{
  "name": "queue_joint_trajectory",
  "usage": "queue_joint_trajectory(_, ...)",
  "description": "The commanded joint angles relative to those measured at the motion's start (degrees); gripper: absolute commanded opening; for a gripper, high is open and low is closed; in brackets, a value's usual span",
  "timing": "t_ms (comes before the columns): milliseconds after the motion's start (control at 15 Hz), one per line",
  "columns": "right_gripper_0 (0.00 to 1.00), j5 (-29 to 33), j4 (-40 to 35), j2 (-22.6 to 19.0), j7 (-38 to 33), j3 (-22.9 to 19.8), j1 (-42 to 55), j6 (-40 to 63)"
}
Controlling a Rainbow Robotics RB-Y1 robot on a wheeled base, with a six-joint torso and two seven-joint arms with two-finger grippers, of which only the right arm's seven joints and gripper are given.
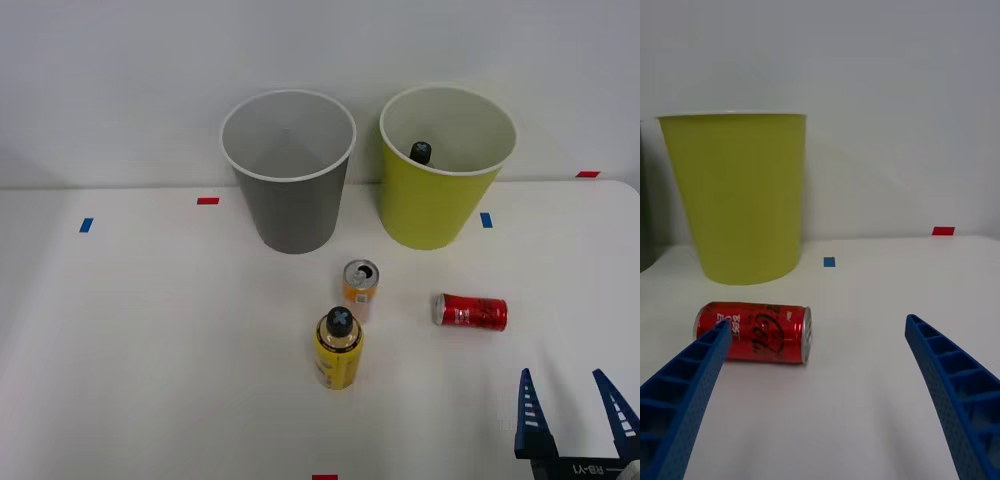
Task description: Put cans in the gray bin, plastic bottles in the light green bin
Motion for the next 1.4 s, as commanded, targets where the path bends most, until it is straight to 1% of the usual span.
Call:
queue_joint_trajectory(67, 0.79, 1.77, 4.55, 0.23, -0.27, -0.29, 0.83, -5.97)
queue_joint_trajectory(333, 0.79, 6.69, 5.07, 0.41, -1.32, 1.20, 3.56, -7.90)
queue_joint_trajectory(467, 0.79, 6.87, 5.07, 0.84, -1.50, 1.73, 5.67, -9.13)
queue_joint_trajectory(733, 0.79, 6.87, 5.86, 3.31, -1.23, 2.35, 7.25, -9.48)
queue_joint_trajectory(1000, 0.79, 7.31, 14.21, 3.31, -1.50, 2.79, 4.35, -15.37)
queue_joint_trajectory(1067, 0.79, 7.66, 14.57, 3.31, -1.50, 2.70, 4.26, -16.16)
queue_joint_trajectory(1200, 0.89, 8.10, 14.48, 3.31, -1.58, 2.70, 4.44, -17.57)
queue_joint_trajectory(1267, 0.91, 8.19, 14.21, 3.31, -1.58, 2.61, 4.61, -17.57)
queue_joint_trajectory(1400, 0.91, 8.19, 13.77, 3.31, -1.58, 2.43, 5.05, -17.66)
